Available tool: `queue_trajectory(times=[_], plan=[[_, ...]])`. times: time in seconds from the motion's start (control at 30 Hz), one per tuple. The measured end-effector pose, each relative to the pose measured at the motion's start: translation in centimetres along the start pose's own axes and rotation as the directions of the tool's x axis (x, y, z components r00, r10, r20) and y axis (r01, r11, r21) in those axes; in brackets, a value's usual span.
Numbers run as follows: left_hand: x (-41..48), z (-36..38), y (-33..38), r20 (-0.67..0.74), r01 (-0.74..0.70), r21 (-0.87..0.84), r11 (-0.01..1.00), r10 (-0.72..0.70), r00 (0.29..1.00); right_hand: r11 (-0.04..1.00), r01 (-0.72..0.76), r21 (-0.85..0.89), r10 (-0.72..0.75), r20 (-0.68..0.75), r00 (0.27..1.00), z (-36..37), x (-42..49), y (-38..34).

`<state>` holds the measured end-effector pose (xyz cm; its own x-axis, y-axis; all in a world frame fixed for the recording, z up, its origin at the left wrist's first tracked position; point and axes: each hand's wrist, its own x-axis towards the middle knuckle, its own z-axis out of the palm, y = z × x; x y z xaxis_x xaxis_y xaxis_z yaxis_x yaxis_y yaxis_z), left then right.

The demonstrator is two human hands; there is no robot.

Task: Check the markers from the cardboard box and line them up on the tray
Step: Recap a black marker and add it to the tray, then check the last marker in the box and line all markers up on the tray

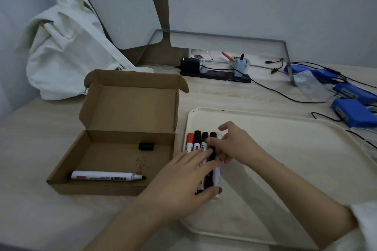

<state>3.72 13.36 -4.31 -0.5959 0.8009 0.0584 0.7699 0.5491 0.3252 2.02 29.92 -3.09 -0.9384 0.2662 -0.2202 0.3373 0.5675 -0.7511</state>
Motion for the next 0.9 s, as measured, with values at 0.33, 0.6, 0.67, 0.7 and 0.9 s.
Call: queue_trajectory(times=[0.33,0.6,0.67,0.7,0.9], plan=[[-0.3,0.9,0.3,0.047,-0.034,0.070,0.997,0.031,0.998,0.999,0.004,-0.033,-0.004,0.010,1.000,-1.2,-0.8,1.5],[-2.4,-4.7,-2.3,-0.201,0.115,-0.130,0.985,-0.140,0.969,1.000,0.012,0.014,-0.013,0.041,0.999,-1.7,-1.4,1.2],[-3.7,-6.7,-5.2,-0.246,0.209,-0.116,0.971,-0.232,0.941,0.997,0.065,-0.035,-0.065,-0.008,0.998,-2.1,-1.7,0.5],[-4.4,-7.5,-6.6,-0.233,0.261,-0.074,0.962,-0.271,0.934,0.993,0.103,-0.060,-0.105,-0.034,0.994,-2.2,-1.9,0.0],[-6.8,-8.3,-10.7,0.202,0.403,0.218,0.889,-0.445,0.872,0.926,0.328,-0.187,-0.334,0.001,0.943,0.2,-2.5,-4.9]])
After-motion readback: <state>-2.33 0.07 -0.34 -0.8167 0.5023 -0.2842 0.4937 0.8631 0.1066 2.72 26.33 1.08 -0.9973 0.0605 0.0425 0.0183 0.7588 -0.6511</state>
